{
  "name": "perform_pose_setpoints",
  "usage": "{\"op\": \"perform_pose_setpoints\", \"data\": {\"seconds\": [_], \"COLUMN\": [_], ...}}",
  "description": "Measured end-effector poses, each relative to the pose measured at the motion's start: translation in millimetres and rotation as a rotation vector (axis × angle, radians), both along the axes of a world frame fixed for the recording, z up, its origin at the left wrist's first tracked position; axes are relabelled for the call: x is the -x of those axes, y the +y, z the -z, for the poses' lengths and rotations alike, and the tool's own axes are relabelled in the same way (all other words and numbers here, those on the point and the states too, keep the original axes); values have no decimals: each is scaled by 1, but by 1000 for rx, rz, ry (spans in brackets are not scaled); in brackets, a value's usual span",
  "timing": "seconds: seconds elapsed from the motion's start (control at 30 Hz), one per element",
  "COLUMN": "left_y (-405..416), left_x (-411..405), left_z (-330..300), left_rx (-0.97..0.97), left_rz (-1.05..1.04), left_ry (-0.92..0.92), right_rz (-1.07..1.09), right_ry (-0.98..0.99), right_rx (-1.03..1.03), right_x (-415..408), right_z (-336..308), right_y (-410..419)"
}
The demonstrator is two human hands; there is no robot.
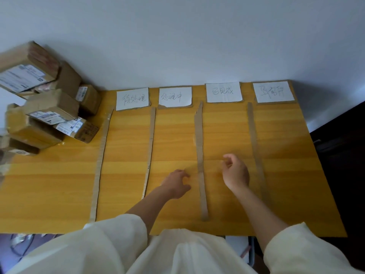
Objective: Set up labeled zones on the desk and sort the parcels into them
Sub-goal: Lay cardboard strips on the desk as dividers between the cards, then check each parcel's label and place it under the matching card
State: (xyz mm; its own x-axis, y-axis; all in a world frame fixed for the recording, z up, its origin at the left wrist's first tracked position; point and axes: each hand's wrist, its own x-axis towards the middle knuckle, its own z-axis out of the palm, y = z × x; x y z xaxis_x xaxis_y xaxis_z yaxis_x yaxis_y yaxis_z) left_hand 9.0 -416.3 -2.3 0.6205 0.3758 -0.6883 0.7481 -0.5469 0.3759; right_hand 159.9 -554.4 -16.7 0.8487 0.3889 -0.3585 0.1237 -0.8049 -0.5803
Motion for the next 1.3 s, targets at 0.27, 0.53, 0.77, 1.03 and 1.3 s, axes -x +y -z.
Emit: {"op": "perform_pose_setpoints", "data": {"seconds": [0.27, 0.53, 0.77, 1.03, 1.3], "left_y": [34, 108, 193, 298, 359], "left_x": [46, 121, 193, 252, 274], "left_z": [-4, -14, -23, -41, -50], "left_rx": [25, 10, -51, -281, -715], "left_rz": [-312, -625, -895, -1126, -825], "left_ry": [-182, -317, -442, -626, -603], "right_rz": [-177, -267, -381, -500, -667], "right_ry": [62, 153, 281, 153, -251], "right_rx": [-12, -82, -143, -163, -88], "right_x": [60, 132, 200, 229, 230], "right_z": [-12, -30, -55, -93, -124], "right_y": [56, 145, 263, 394, 486]}}
